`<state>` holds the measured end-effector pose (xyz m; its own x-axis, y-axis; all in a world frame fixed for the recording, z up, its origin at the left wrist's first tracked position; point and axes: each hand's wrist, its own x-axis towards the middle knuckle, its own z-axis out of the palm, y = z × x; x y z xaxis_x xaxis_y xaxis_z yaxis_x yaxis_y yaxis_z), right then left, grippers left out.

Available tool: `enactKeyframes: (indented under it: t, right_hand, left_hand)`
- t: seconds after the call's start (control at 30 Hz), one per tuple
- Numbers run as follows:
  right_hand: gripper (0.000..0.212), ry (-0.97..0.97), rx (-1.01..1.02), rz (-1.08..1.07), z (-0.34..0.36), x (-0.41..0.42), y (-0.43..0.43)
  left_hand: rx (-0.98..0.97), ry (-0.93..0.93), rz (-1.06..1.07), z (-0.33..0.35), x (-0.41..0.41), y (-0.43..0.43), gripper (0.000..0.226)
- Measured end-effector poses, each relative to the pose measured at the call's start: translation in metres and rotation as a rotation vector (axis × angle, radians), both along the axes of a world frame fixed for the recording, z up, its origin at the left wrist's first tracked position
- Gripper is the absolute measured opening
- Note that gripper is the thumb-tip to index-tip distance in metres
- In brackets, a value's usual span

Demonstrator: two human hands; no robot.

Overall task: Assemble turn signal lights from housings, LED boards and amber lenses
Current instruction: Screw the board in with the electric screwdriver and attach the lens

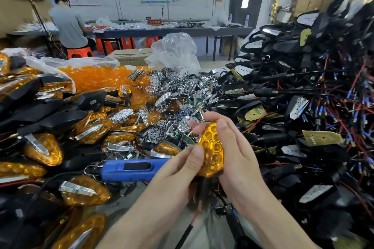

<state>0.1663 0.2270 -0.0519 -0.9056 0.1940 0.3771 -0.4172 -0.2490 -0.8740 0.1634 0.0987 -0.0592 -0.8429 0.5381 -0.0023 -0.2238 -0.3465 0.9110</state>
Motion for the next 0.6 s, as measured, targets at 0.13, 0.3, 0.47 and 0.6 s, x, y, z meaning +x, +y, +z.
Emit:
enactKeyframes:
  t: [0.13, 0.3, 0.47, 0.6]
  right_hand:
    - [0.034, 0.074, 0.173, -0.063, -0.002, 0.001, 0.000]
    - [0.042, 0.015, 0.147, 0.059, -0.009, -0.002, -0.003]
    - [0.042, -0.028, -0.020, 0.265, -0.012, -0.005, -0.007]
    - [0.028, 0.001, -0.191, 0.376, -0.012, -0.005, -0.006]
  left_hand:
    - [0.024, 0.044, -0.062, 0.002, 0.000, -0.004, 0.037]
    - [-0.408, 0.543, 0.241, 0.006, -0.002, -0.009, 0.040]
    - [-0.640, 0.766, 0.437, 0.010, 0.001, -0.012, 0.044]
    - [-0.712, 0.833, 0.493, 0.010, 0.003, -0.014, 0.048]
